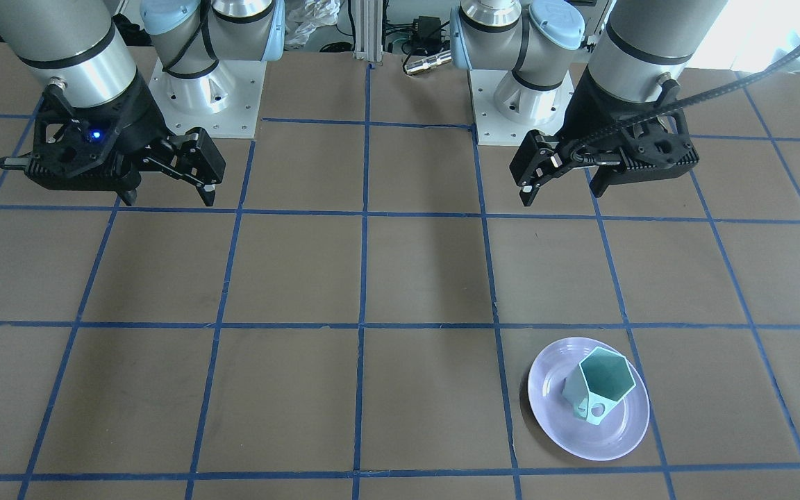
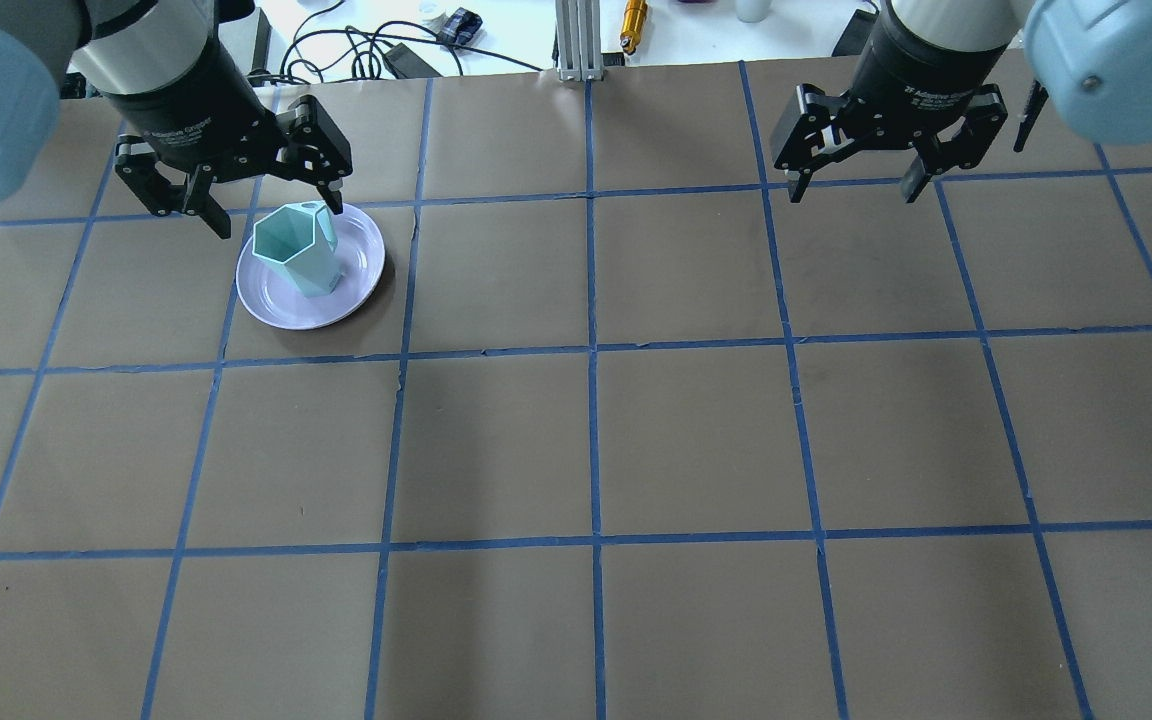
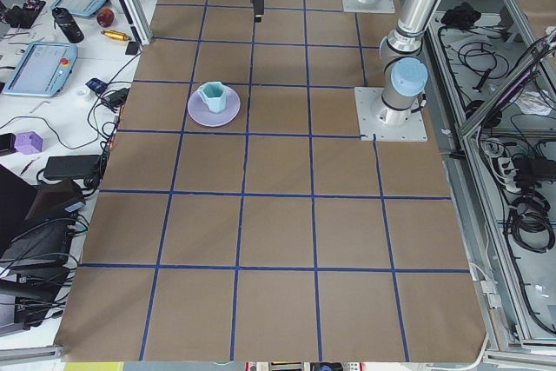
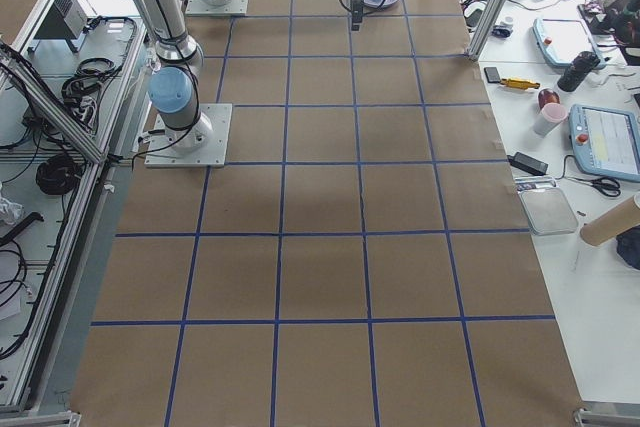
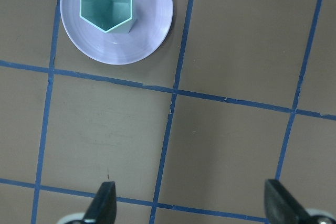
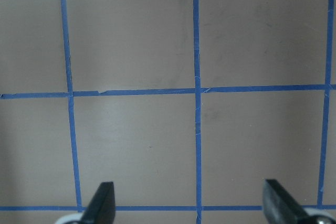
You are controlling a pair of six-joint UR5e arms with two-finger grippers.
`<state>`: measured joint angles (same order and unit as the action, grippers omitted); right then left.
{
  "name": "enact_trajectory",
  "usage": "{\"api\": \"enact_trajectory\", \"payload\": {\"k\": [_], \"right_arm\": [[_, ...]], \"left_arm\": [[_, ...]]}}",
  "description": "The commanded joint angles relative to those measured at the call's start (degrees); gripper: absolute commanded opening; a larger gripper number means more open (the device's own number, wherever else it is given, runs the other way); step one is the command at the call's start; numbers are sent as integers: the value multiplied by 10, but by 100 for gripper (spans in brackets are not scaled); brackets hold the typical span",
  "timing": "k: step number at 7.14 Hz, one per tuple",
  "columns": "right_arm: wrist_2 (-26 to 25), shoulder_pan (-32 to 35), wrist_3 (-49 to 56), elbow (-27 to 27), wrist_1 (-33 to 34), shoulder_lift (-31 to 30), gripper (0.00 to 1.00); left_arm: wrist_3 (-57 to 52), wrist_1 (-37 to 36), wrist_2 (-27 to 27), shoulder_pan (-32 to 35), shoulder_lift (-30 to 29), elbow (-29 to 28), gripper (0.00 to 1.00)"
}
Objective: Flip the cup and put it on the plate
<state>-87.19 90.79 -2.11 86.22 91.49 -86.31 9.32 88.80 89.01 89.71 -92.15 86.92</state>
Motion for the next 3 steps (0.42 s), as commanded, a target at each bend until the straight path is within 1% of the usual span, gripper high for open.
{"api": "enact_trajectory", "payload": {"k": [1,3], "right_arm": [[0,0,0,0,0,0,100],[0,0,0,0,0,0,100]], "left_arm": [[-32,0,0,-1,-1,-1,100],[-49,1,0,-2,-2,-1,100]]}}
